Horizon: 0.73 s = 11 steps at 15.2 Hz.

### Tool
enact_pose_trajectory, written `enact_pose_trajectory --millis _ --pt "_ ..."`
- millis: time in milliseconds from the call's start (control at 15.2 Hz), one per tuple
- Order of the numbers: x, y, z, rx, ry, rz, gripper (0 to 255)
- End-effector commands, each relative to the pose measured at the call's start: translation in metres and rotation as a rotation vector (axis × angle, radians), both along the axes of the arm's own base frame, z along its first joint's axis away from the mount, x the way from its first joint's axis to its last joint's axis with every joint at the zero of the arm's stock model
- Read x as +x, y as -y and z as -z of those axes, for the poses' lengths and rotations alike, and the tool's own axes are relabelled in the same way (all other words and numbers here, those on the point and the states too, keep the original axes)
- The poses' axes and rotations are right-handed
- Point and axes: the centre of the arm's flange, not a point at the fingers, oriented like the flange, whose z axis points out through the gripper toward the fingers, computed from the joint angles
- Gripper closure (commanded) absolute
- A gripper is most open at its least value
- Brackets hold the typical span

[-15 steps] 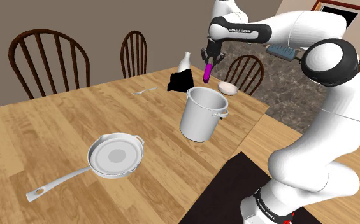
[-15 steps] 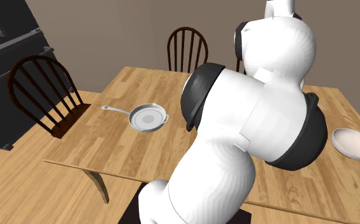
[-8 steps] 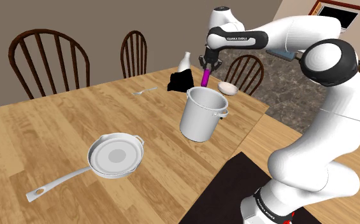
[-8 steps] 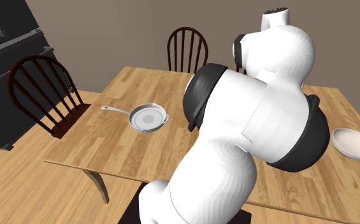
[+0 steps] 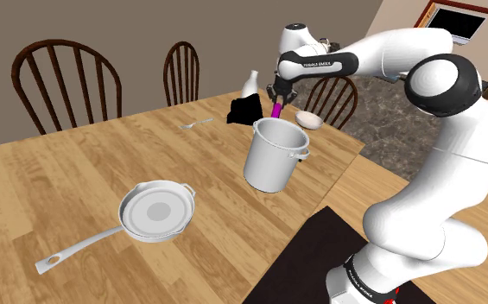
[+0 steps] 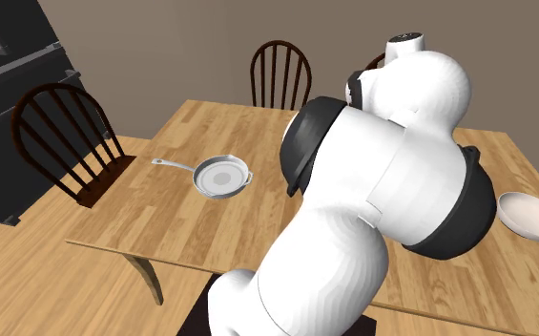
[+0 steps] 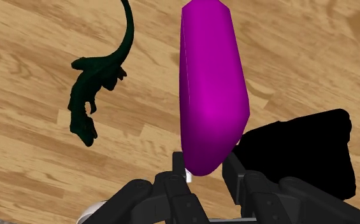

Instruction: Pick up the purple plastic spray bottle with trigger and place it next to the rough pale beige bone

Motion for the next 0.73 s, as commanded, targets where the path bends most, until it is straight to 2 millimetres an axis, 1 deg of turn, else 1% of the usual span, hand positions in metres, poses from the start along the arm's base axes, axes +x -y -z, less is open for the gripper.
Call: enact_pose_trajectory --millis 0,660 --pt "-0.001 0.0 0.01 0.0 0.001 0.0 255" --pt "-0.001 0.0 0.063 0.0 0.001 0.0 255"
